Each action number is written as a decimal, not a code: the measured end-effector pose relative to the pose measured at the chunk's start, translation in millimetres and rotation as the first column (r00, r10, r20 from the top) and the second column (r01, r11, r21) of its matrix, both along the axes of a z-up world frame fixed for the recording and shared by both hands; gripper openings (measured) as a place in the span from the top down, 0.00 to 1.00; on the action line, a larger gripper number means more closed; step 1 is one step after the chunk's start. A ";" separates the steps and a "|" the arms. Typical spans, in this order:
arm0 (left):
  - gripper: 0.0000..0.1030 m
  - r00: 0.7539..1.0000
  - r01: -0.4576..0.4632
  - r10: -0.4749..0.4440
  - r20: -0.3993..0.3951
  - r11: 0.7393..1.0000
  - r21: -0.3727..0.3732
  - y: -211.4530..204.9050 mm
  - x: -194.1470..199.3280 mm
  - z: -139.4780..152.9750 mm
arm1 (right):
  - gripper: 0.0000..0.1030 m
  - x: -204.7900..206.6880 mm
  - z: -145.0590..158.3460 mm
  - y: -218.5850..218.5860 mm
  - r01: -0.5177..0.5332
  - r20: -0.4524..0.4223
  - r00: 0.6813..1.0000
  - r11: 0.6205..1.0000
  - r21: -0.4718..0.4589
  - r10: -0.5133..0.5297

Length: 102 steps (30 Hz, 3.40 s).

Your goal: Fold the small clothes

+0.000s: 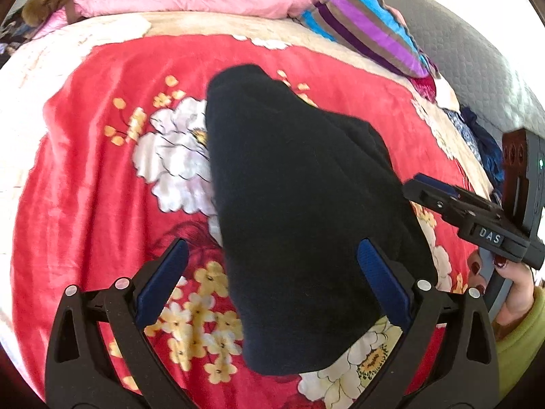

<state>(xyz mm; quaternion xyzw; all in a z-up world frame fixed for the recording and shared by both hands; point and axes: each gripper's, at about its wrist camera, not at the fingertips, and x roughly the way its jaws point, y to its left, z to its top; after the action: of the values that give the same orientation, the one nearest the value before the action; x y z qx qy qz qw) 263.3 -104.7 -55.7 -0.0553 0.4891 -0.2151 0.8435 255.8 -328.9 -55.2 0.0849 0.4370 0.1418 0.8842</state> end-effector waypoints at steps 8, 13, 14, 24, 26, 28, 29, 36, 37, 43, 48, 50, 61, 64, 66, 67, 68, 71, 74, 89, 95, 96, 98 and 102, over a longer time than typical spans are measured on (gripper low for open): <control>0.09 0.994 -0.105 0.104 -0.026 0.994 -0.029 25.7 13.0 -14.1 | 0.24 4.0 -3.7 -4.6 0.021 -0.022 1.000 0.999 0.036 -0.020; 0.09 0.994 -0.106 0.103 -0.040 0.992 -0.069 24.7 14.7 -21.7 | 0.21 12.5 -11.6 -4.2 0.022 -0.062 0.998 0.997 0.072 -0.017; 0.09 0.994 -0.103 0.100 -0.041 0.992 -0.074 23.7 14.3 -22.6 | 0.19 13.9 -13.8 -4.4 0.023 -0.072 0.997 0.996 0.084 -0.017; 0.09 0.996 -0.075 0.070 -0.060 0.992 -0.099 15.9 15.0 -34.5 | 0.18 25.4 -34.7 -0.7 0.014 -0.163 0.987 0.989 0.147 0.010; 0.09 0.996 -0.072 0.066 -0.061 0.992 -0.102 14.9 15.1 -35.9 | 0.14 27.0 -38.0 1.1 0.012 -0.174 0.985 0.987 0.158 0.016; 0.09 0.996 -0.072 0.065 -0.065 0.992 -0.105 13.8 15.8 -37.4 | 0.14 27.5 -40.7 1.0 0.013 -0.184 0.983 0.986 0.168 0.018; 0.09 0.996 -0.071 0.064 -0.069 0.992 -0.108 13.1 15.6 -38.2 | 0.14 28.2 -42.5 0.9 0.013 -0.192 0.981 0.984 0.179 0.022; 0.08 0.996 -0.069 0.062 -0.069 0.991 -0.111 8.4 17.3 -41.6 | 0.13 33.9 -52.8 -4.8 0.038 -0.225 0.974 0.967 0.254 0.021; 0.08 0.996 -0.069 0.062 -0.069 0.991 -0.113 7.7 17.3 -41.7 | 0.13 34.5 -53.1 -5.7 0.038 -0.226 0.974 0.965 0.260 0.022; 0.08 0.996 -0.064 0.056 -0.066 0.991 -0.121 -0.2 19.1 -41.6 | 0.13 38.0 -53.4 -5.8 0.026 -0.228 0.973 0.962 0.270 0.037; 0.13 0.998 -0.049 0.042 -0.055 0.990 -0.131 -7.2 19.7 -40.2 | 0.16 43.3 -55.5 -1.3 0.003 -0.226 0.972 0.959 0.282 0.064; 0.22 0.998 -0.036 0.026 -0.063 0.987 -0.158 -8.4 20.5 -39.8 | 0.22 43.0 -56.2 0.9 -0.012 -0.225 0.971 0.957 0.291 0.080; 0.26 0.997 -0.019 0.006 -0.072 0.984 -0.175 -14.4 28.3 -43.8 | 0.27 43.2 -56.1 5.8 -0.036 -0.210 0.972 0.950 0.310 0.105; 0.26 0.998 -0.014 0.002 -0.067 0.985 -0.172 -14.4 28.2 -44.1 | 0.31 43.5 -56.5 9.1 -0.044 -0.205 0.972 0.947 0.317 0.114; 0.31 0.998 -0.009 -0.003 -0.068 0.984 -0.180 -13.9 26.5 -44.6 | 0.35 42.8 -56.4 9.0 -0.044 -0.207 0.971 0.943 0.330 0.118; 0.33 0.997 -0.007 -0.006 -0.071 0.981 -0.192 -14.0 26.4 -44.3 | 0.36 42.5 -56.1 8.7 -0.044 -0.206 0.971 0.941 0.335 0.119; 0.34 0.998 -0.007 -0.006 -0.068 0.981 -0.193 -14.4 26.1 -43.7 | 0.37 42.0 -55.5 8.0 -0.044 -0.204 0.971 0.938 0.344 0.121; 0.38 0.998 -0.005 -0.009 -0.067 0.979 -0.203 -14.3 25.4 -42.9 | 0.42 41.4 -53.8 6.5 -0.049 -0.197 0.972 0.931 0.361 0.128; 0.42 0.998 -0.004 -0.010 -0.062 0.977 -0.215 -12.0 25.1 -39.4 | 0.45 40.2 -50.4 6.0 -0.052 -0.185 0.974 0.924 0.378 0.130; 0.44 1.000 -0.019 0.020 0.000 0.981 -0.191 3.2 20.8 -10.7 | 0.46 30.7 -22.7 27.8 -0.150 -0.080 0.978 0.920 0.363 0.191; 0.44 0.999 -0.035 0.040 0.022 0.982 -0.186 13.0 20.9 -5.8 | 0.46 29.9 -17.8 35.7 -0.170 -0.044 0.979 0.917 0.362 0.199; 0.44 0.999 -0.035 0.040 0.025 0.982 -0.187 13.2 20.9 -5.9 | 0.46 30.4 -17.8 35.8 -0.170 -0.041 0.979 0.917 0.361 0.198; 0.44 0.999 -0.030 0.037 0.038 0.982 -0.185 11.4 20.7 -6.6 | 0.46 30.9 -17.9 35.1 -0.167 -0.040 0.980 0.920 0.355 0.193; 0.44 0.999 -0.021 0.030 0.042 0.979 -0.203 7.4 22.7 -9.8 | 0.46 29.4 -16.6 31.8 -0.156 -0.034 0.983 0.926 0.342 0.179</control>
<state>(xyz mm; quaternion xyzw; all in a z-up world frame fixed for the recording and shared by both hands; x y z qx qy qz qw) 286.0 -97.2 -65.5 -0.1422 0.4448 -0.2539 0.8470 285.2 -297.0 -71.8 0.2024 0.4402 0.2868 0.8264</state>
